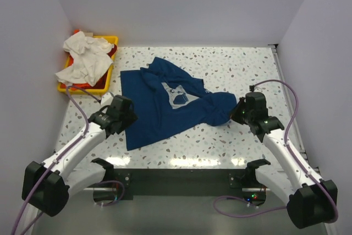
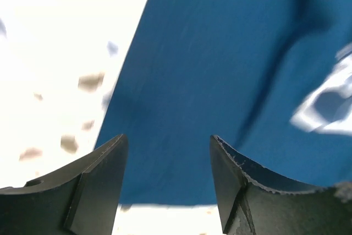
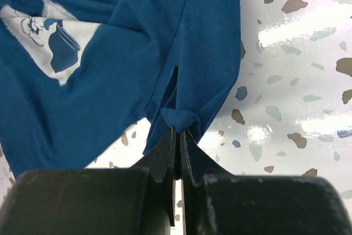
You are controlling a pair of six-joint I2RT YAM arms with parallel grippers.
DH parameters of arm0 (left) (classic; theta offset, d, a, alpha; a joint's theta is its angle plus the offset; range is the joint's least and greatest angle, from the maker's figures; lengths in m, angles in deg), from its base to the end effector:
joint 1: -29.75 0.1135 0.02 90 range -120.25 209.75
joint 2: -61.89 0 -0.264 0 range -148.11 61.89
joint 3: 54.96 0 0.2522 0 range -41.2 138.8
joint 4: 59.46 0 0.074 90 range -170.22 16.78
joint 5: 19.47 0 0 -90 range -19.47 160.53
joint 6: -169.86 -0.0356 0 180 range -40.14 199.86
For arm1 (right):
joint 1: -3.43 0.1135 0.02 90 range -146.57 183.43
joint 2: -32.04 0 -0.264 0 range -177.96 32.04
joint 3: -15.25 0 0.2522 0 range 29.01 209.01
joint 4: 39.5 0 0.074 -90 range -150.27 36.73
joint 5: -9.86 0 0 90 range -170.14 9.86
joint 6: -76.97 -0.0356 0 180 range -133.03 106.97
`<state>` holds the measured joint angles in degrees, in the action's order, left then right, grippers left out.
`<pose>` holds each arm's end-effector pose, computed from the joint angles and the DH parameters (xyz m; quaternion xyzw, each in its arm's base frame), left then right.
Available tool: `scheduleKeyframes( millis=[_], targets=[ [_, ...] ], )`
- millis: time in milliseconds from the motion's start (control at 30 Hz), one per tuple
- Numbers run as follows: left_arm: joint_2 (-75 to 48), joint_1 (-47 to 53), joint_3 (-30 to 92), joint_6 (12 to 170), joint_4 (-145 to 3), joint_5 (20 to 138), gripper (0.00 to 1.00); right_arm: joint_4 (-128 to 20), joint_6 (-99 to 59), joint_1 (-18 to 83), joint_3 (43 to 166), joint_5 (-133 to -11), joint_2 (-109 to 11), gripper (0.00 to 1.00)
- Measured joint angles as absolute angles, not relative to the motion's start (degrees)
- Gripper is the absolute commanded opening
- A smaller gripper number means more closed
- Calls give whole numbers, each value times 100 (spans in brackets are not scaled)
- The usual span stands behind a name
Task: Fold and stack the t-shirts
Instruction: Flatten the tshirt out
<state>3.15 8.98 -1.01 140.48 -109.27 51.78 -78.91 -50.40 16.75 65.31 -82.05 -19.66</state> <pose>0.1880 -0.0591 0.2303 -0.3669 0.8668 -0.0779 0.3286 0.1862 0.0429 0.2415 0.1963 0.8886 0.1636 0.3809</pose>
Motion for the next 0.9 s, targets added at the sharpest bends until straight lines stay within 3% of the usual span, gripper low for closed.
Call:
scheduleKeyframes(
  millis=[333,900],
  targets=[
    [297,-914,-514,15976,-12420,4853,61,-7815,-5016,1675,6531,-8120,-2460,2],
    [-72,-1426,-770,17038,-12968,4748,55,-7800,-4961,1675,6531,-8107,-2495,2]
  ],
)
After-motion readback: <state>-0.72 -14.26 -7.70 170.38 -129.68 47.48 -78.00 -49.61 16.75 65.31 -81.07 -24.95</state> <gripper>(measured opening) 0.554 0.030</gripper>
